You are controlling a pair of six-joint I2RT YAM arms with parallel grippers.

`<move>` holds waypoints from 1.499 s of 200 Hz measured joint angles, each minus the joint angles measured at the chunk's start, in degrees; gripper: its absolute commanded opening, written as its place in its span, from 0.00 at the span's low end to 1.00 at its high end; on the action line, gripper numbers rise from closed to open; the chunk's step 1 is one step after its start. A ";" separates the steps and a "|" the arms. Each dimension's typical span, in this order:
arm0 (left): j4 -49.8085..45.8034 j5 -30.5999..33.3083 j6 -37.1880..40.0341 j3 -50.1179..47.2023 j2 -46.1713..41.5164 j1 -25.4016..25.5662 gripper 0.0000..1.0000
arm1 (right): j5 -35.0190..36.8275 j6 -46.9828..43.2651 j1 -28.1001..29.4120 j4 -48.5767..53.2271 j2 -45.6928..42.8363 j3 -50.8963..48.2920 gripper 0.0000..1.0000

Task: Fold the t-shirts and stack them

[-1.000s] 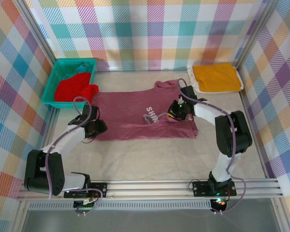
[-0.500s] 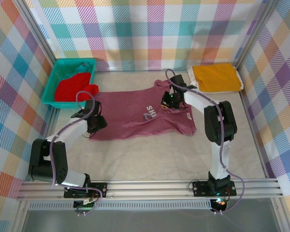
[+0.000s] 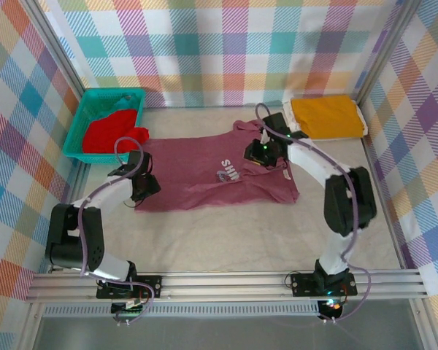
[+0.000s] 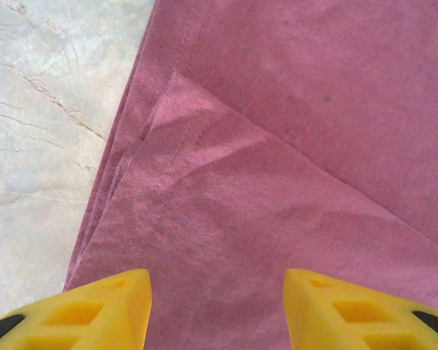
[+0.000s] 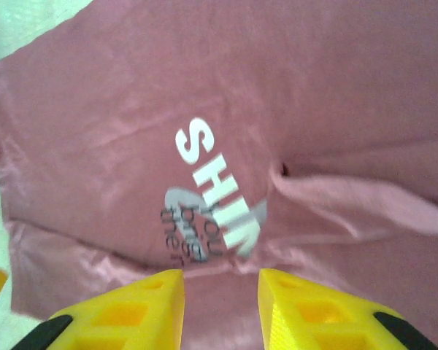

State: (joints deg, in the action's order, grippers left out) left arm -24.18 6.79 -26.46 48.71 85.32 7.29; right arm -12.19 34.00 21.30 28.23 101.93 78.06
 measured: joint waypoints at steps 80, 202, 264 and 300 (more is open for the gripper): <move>4.07 -4.02 -0.28 1.81 6.43 -2.27 0.48 | -1.31 1.84 -8.90 -4.26 0.70 -12.31 0.32; 8.02 -7.61 -5.27 -5.57 1.77 -8.02 0.48 | -8.92 5.49 -15.37 -15.34 2.03 -21.35 0.33; 3.15 -6.12 -5.44 -12.50 -9.33 -4.07 0.48 | -7.78 6.12 -20.11 -15.26 -8.13 -32.81 0.33; 1.97 -5.20 -4.94 -11.43 -9.20 -4.02 0.48 | -6.84 5.81 -20.55 -12.70 -10.12 -33.05 0.35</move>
State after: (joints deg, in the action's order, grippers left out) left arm -22.22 1.58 -31.40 37.28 76.12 3.27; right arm -19.03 39.81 0.75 15.53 91.81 45.01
